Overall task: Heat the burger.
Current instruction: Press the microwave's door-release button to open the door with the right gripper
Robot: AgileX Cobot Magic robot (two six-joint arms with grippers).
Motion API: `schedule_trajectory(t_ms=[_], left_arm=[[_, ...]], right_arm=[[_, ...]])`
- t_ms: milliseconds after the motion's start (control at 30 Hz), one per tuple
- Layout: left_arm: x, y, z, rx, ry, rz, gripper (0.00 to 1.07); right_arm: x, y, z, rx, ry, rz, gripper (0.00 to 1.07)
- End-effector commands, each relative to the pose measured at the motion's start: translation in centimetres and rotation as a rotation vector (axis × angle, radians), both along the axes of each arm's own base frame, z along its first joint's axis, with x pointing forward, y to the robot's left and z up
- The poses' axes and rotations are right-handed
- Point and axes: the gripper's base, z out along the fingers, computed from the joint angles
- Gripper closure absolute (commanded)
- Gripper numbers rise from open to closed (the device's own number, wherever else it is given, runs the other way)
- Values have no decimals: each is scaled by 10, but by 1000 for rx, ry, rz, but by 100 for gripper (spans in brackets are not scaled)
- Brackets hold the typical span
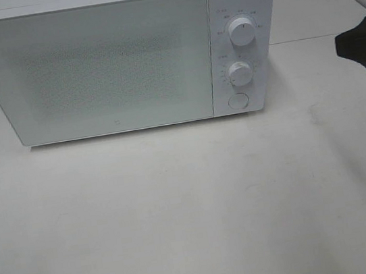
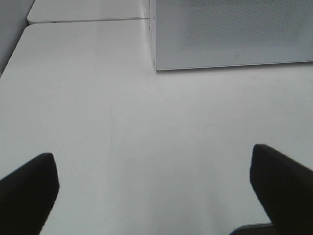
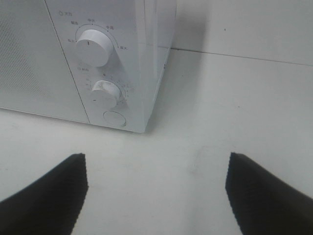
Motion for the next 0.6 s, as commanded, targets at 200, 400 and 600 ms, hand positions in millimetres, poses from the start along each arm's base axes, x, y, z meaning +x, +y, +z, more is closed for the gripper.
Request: schedule_trajectory(t_ms=[200, 400, 600], left_arm=[[0, 0, 0, -6, -16, -3, 7], [0, 0, 0, -6, -16, -3, 7], [0, 0, 0, -6, -16, -3, 7]], right_arm=[[33, 7, -24, 1, -12, 5, 31], [38, 8, -48, 19, -144, 8, 31], [37, 3, -61, 14, -168, -42, 31]])
